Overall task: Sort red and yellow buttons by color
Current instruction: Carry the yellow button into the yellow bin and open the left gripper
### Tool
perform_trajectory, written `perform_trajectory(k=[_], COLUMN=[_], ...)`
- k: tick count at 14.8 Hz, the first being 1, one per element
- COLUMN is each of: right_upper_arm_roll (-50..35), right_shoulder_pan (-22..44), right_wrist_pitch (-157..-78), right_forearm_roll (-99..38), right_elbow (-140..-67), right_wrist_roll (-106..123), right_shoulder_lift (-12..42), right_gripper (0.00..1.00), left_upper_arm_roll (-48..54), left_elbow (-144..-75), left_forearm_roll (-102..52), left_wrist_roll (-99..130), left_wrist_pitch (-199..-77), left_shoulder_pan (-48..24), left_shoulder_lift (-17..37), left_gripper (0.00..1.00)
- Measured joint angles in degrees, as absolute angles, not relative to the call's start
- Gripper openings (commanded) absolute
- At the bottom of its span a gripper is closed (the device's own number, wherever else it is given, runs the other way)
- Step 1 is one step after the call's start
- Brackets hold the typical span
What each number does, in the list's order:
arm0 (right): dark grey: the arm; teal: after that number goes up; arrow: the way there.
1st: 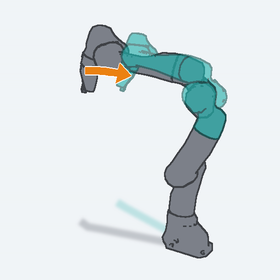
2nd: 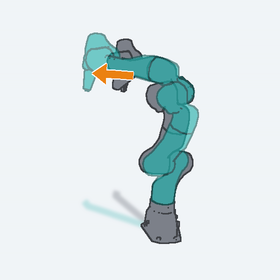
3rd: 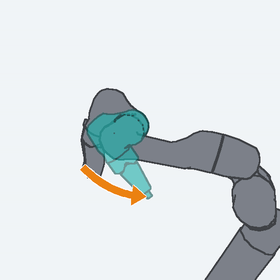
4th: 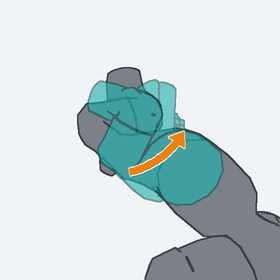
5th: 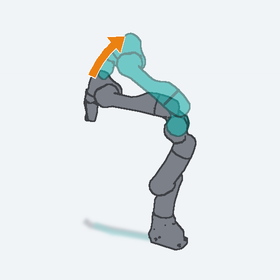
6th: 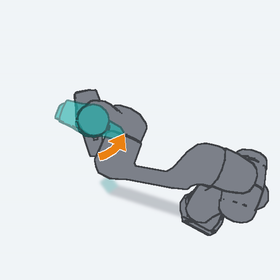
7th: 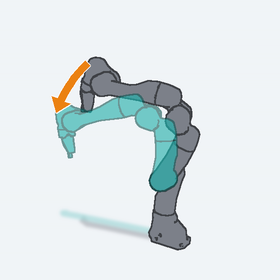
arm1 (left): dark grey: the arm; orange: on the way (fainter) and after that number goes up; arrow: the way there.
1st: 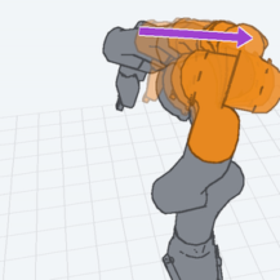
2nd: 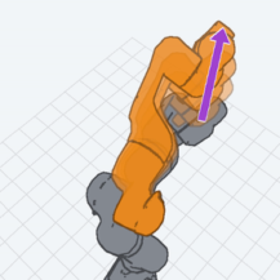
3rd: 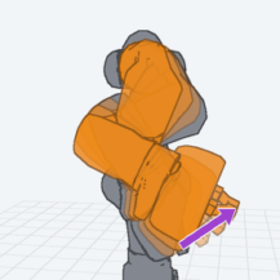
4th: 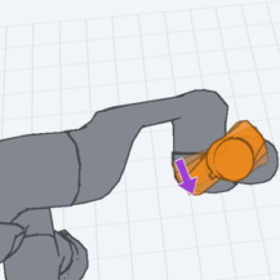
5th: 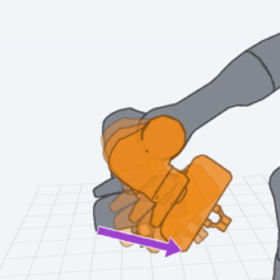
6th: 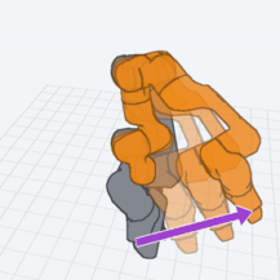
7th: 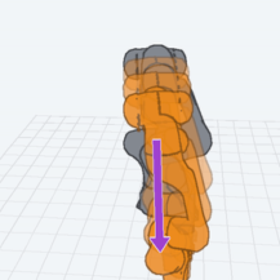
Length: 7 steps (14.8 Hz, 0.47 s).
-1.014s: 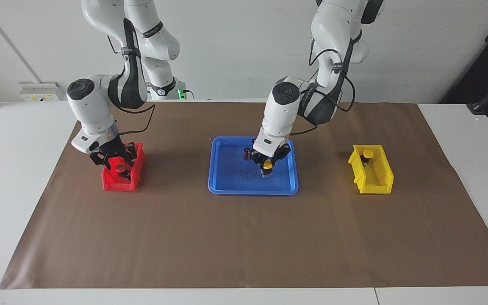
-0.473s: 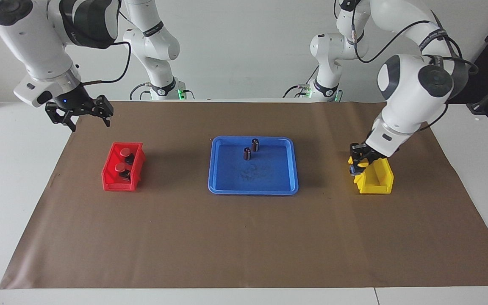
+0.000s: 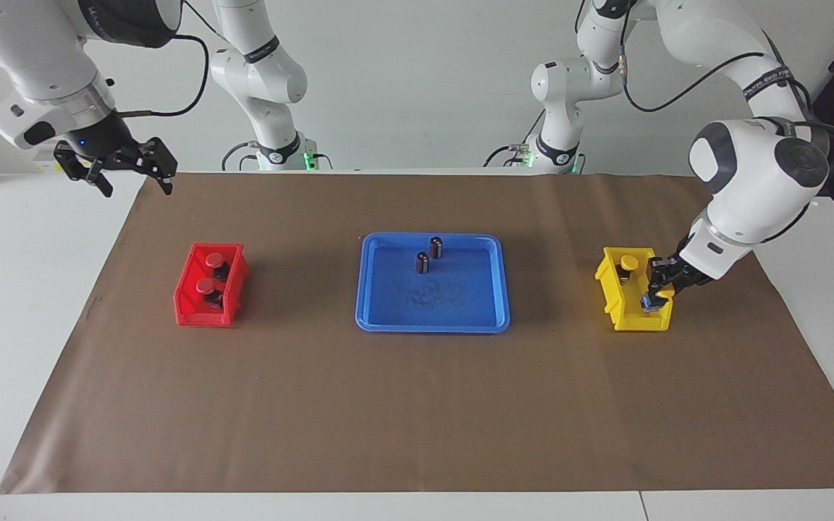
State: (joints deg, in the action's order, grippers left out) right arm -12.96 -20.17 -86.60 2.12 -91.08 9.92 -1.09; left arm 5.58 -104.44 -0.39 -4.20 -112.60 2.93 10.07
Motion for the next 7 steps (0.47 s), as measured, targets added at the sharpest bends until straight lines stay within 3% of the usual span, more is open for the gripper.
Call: perform_trajectory(k=[4,7], right_upper_arm_roll=[-0.9,3.3], right_shoulder_pan=[-7.8,-4.0], right_wrist_pitch=[-86.6,-86.5], right_forearm_roll=[2.1,2.1], right_elbow=[-91.1,-91.2], right_wrist_roll=[9.4,9.4], right_shoulder_lift=[-1.3,-1.6], right_gripper=[1.0,1.0], left_upper_arm_roll=[5.6,5.6], left_elbow=[-112.1,-116.2], left_forearm_roll=[-0.4,-0.4], left_wrist_roll=[-5.5,-7.0], left_wrist_pitch=[-118.5,-122.5], left_shoulder_pan=[3.7,4.4], left_shoulder_lift=[7.5,6.9], left_gripper=[0.02,0.01])
